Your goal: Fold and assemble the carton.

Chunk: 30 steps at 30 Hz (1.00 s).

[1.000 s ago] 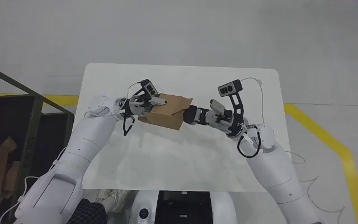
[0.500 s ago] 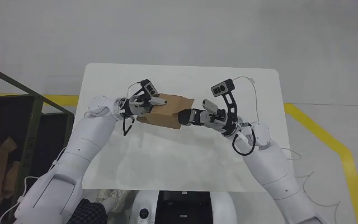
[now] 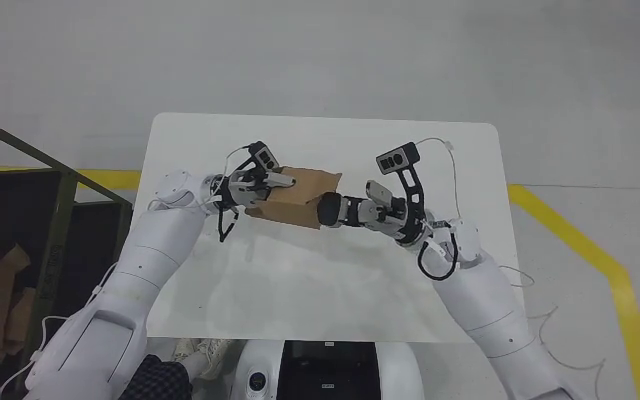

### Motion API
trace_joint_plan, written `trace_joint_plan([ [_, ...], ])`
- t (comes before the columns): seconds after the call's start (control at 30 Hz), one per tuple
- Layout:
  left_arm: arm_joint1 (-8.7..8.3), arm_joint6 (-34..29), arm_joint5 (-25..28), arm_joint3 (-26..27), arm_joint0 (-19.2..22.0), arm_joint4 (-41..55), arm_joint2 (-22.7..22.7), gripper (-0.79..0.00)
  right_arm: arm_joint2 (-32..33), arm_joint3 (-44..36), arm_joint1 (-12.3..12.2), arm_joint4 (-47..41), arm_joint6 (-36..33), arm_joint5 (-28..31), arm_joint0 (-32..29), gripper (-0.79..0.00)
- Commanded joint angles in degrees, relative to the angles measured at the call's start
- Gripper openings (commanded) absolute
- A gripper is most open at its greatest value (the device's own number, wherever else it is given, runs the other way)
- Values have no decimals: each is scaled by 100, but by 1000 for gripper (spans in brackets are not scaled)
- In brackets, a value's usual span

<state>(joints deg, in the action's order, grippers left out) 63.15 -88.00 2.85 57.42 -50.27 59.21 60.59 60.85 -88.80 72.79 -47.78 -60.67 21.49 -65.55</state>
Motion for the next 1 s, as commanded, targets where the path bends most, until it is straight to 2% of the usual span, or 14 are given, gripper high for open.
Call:
trace_joint_plan([
  [0.0,0,0,10,-44,15,1,21,-785,180,-164,-41,36,-26,-37,-129,0],
  [0.2,7,0,92,-107,30,-138,24,-785,652,-664,-130,62,-34,-83,-424,0],
  [0.37,27,53,227,-125,32,-381,-18,-785,669,-785,-131,316,114,-244,-251,0],
  [0.7,37,112,349,-16,18,-737,-10,-785,111,-31,-20,873,533,-807,436,0],
  [0.97,53,27,214,15,-16,-486,101,-785,152,213,-25,833,456,-808,374,0],
])
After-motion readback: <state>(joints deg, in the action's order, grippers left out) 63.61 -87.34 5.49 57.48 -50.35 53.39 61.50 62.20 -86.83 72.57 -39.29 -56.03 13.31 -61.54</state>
